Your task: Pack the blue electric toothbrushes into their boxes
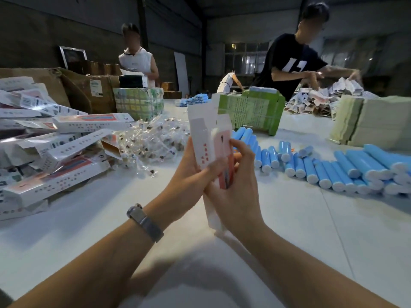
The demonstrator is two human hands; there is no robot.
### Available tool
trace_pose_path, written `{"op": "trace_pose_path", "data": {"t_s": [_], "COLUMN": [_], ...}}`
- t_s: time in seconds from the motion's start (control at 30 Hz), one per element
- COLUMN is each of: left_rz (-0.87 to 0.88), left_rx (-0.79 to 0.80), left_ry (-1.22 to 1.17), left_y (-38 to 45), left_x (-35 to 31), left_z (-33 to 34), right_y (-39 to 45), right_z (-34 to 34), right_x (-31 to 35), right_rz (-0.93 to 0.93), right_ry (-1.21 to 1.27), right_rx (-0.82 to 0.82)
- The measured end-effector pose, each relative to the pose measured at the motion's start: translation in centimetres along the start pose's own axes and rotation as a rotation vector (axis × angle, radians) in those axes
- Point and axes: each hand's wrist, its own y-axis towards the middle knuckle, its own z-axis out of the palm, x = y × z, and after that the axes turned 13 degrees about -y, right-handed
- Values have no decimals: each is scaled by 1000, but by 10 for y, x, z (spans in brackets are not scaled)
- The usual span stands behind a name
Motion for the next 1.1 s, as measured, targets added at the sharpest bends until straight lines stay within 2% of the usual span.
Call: {"op": "trace_pose_path", "data": {"t_s": [0.1, 0.17, 0.37, 0.5, 0.63, 0.77, 1.1], "left_rz": [-12, -4, 151, 217, 226, 250, 254], "left_rx": [-52, -105, -200, -212, -120, -66, -113], "left_ry": [-103, -91, 174, 276, 301, 295, 339], "left_y": [-2, -2, 2, 1, -1, -3, 1], "left_x": [5, 7, 7, 5, 6, 7, 10], "left_z": [-1, -2, -4, -6, -3, -3, -6], "right_y": [-2, -2, 11, 56, 101, 114, 109], "right_z": [-7, -11, -19, -11, 6, 23, 19], "right_x": [-6, -9, -15, -39, -72, -92, -106], "right_rz": [-12, -41, -172, 133, 296, 302, 164], "right_ry": [-21, -67, -229, -189, -672, -864, -753], "right_rx": [36, 34, 27, -5, 232, 360, 26]}}
